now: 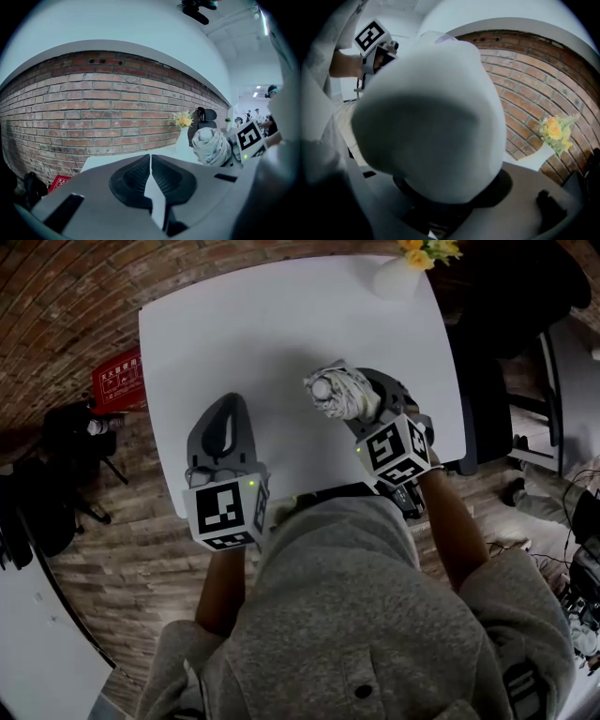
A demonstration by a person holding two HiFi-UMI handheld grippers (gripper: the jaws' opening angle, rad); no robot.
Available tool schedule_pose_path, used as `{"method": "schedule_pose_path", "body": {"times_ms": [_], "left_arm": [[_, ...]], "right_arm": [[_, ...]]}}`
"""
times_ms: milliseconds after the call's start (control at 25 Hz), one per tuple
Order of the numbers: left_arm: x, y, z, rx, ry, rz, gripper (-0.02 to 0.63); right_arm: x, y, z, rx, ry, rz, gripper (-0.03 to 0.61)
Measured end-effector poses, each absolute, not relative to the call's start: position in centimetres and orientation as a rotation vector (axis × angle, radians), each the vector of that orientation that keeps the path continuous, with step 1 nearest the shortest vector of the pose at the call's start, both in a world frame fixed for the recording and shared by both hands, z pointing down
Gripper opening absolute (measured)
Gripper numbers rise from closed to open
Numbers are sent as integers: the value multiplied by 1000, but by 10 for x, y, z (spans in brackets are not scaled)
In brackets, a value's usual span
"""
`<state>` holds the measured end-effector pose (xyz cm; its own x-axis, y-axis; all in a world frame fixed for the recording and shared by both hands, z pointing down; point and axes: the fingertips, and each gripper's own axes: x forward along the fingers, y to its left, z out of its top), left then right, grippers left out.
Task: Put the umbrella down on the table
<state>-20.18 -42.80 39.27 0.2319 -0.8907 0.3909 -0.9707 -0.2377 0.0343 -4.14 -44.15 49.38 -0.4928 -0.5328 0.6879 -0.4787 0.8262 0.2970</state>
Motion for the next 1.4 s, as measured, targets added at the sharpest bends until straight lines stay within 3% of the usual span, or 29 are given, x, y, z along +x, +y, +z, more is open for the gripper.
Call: {"method": "schedule_pose_path", "body": {"times_ms": [480, 880, 1400], "left_arm": [[-196, -440, 407, 2219, -1723, 469, 21], [-201, -440, 411, 2192, -1748, 479, 21], [-203, -432, 415, 2168, -1751, 498, 21]], "right_arm": [[-41, -438, 574, 369, -1828, -393, 259], [-45, -431, 616, 172, -1695, -455, 258], [-39, -434, 630, 31, -1708, -107, 259]]}}
